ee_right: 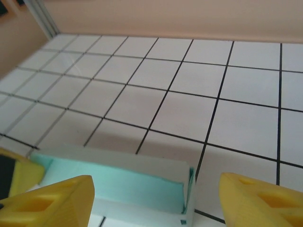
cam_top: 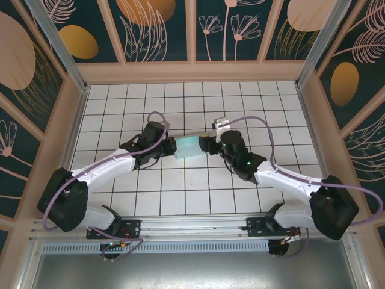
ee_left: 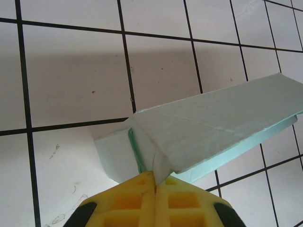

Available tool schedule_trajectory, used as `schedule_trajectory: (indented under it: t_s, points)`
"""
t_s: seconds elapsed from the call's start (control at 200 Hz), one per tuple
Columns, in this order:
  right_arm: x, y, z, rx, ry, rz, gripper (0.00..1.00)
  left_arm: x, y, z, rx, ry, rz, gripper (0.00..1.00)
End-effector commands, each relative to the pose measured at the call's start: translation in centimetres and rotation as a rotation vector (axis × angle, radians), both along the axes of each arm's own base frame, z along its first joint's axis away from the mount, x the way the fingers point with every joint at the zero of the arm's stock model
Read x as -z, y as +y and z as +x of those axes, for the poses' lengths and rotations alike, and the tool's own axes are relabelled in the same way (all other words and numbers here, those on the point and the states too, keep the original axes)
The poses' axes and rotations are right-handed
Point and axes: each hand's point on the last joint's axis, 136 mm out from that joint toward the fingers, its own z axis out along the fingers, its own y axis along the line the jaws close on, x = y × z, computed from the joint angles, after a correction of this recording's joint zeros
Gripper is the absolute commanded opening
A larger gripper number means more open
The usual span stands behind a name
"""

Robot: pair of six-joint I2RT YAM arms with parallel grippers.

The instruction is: Fold the paper box

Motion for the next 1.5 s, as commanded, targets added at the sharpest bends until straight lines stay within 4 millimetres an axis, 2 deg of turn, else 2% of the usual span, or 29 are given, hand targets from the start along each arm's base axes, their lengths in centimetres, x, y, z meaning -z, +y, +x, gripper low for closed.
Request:
schedule_trajectory:
  t_s: [0.0,0.115,0.255,0.536,0.646,0.816,0.971,1.031,1.101,1.171,1.281,1.356,1.491]
  points:
    - [-1.0,-0.1,1.2,0.02,0.058,0.136,0.7,2.9,0.6,-1.8,0.031,0.105,0.07,0.0]
    - [-0.3,0.2,2.6,0.048,0.106,0.126,0.69,2.9,0.4,-1.9,0.039,0.106,0.058,0.0]
    - [2.2,0.0,3.7,0.102,0.19,0.06,0.64,2.7,0.2,-2.0,0.045,0.104,0.045,0.0]
    - [5.9,-0.7,3.7,0.13,0.286,0.065,0.52,1.6,-0.5,-2.2,0.068,0.083,-0.008,0.0]
    - [6.9,-0.6,3.6,0.131,0.309,0.061,0.51,1.2,-0.3,-2.2,0.057,0.077,-0.01,0.07]
    - [7.6,-0.7,3.7,0.144,0.326,0.059,0.51,-0.6,-0.4,-2.3,0.054,0.045,-0.05,0.18]
    - [8.3,-0.5,3.8,0.145,0.343,0.06,0.51,-1.6,-0.2,-2.4,0.059,0.021,-0.053,0.31]
    - [8.6,-0.4,3.7,0.144,0.35,0.058,0.51,-2.0,-0.5,-2.5,0.089,0.003,-0.063,0.34]
    - [8.7,-0.4,3.8,0.143,0.351,0.058,0.51,-3.1,-1.3,-2.8,0.142,-0.04,-0.114,0.37]
    - [8.9,-0.4,3.8,0.143,0.352,0.054,0.51,-5.5,-2.2,-2.9,0.17,-0.109,-0.198,0.46]
    - [8.8,-0.4,3.7,0.139,0.35,0.052,0.51,-7.4,-0.9,-1.2,0.053,-0.183,-0.193,0.61]
    - [8.9,-0.3,3.7,0.137,0.351,0.053,0.51,-7.4,0.2,0.0,-0.026,-0.197,-0.142,0.67]
    - [8.8,-0.2,3.6,0.128,0.352,0.059,0.51,-5.4,1.0,1.3,-0.09,-0.145,-0.05,0.67]
